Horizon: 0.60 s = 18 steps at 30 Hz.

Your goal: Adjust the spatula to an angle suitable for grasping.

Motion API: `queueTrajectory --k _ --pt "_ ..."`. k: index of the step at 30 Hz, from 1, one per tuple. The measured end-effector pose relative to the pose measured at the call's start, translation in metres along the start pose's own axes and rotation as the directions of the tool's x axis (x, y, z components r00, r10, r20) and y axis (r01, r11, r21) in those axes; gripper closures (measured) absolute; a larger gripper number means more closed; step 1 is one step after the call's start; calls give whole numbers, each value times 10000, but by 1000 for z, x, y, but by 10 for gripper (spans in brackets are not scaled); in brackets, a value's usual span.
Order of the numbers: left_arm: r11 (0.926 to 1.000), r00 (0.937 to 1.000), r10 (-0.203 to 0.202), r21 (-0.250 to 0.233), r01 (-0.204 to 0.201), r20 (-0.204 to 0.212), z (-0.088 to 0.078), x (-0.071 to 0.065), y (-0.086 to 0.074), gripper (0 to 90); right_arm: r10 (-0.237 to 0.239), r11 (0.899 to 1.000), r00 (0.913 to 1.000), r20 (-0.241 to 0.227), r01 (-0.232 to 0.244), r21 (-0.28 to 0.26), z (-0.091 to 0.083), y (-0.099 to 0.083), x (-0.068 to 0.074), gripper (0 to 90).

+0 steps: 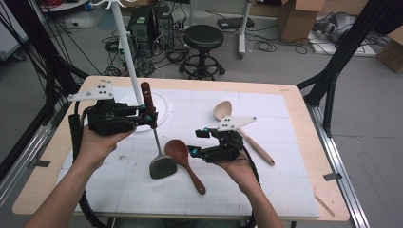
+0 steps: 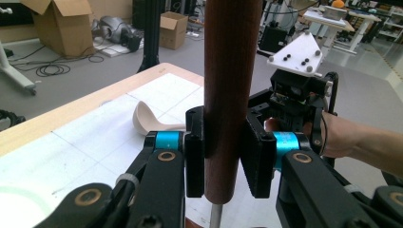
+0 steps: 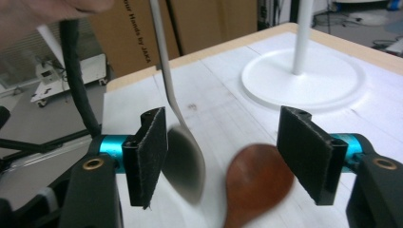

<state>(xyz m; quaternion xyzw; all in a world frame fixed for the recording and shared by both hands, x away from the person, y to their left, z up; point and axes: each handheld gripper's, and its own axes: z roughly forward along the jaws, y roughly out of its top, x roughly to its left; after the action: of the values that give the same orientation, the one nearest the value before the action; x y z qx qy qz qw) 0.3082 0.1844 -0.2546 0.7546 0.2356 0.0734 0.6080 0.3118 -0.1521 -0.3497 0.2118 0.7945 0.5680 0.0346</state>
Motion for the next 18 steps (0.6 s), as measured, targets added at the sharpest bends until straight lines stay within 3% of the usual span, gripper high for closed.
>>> queueTrajectory --k 7,14,18 --pt "10000 10000 -70 -54 70 10 -7 7 2 734 594 9982 9952 775 -592 -47 -24 -20 -12 229" --pt "10000 10000 38 20 -38 54 -14 16 10 734 767 9966 9869 1417 -802 191 -50 -44 -21 199" --pt "9999 9999 110 39 -110 52 -18 21 17 734 1025 9942 9766 1891 -1070 138 -70 -60 -25 187"
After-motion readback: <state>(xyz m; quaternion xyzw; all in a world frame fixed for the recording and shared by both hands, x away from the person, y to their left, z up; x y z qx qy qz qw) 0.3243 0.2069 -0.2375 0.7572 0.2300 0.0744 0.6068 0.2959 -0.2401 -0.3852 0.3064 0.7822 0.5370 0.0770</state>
